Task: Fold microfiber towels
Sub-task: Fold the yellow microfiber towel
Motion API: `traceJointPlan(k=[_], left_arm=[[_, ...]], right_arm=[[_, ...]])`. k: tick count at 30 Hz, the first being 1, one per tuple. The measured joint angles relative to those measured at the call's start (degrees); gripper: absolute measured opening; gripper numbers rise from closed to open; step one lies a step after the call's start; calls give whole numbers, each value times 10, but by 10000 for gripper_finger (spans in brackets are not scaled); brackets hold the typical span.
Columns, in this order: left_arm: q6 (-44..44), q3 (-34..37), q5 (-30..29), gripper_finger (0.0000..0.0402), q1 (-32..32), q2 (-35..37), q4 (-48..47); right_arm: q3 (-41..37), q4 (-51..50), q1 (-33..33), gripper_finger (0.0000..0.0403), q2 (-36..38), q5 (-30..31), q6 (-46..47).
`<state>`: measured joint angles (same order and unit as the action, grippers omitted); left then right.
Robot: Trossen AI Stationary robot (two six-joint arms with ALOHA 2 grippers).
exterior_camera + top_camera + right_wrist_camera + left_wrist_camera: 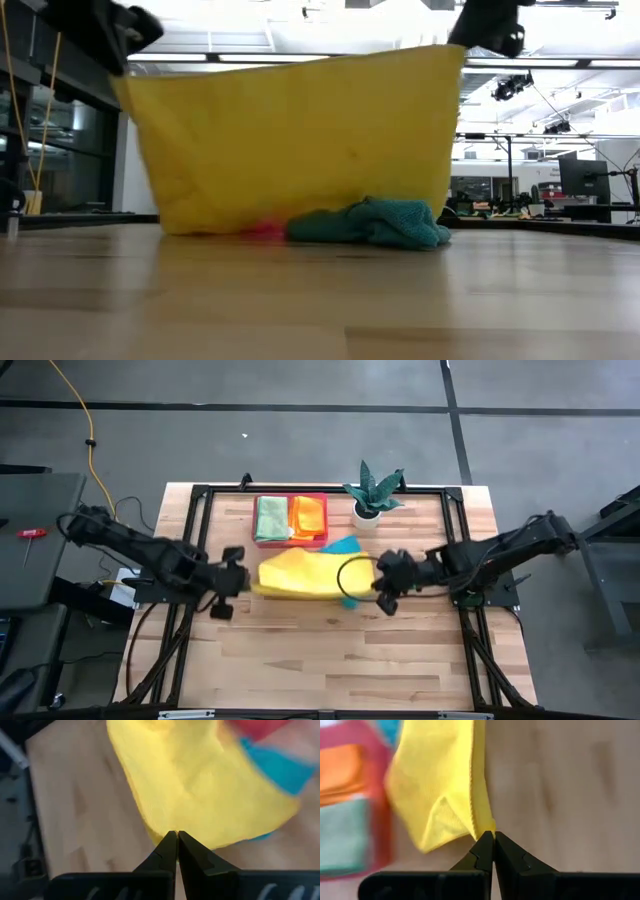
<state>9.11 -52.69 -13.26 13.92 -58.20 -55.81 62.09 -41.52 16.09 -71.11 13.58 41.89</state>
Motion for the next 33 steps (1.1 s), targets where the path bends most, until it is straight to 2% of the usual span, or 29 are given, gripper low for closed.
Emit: traceJointPlan(k=[7,13,18,26,33], left_arm=[[164,86,4,0,113,-6,160],[267,139,-4,0,177,-35,205],[337,168,-2,0,225,-70,259],[426,176,20,0,300,-154,340],[496,175,63,0,362,-216,426]], right_arm=[[-74,94,62,0,0,-33,81],[-125,154,101,0,-8,-35,155],[-148,221,131,0,-49,-61,202],[-149,328,174,0,-141,-88,279],[-149,426,201,0,-194,-144,329]])
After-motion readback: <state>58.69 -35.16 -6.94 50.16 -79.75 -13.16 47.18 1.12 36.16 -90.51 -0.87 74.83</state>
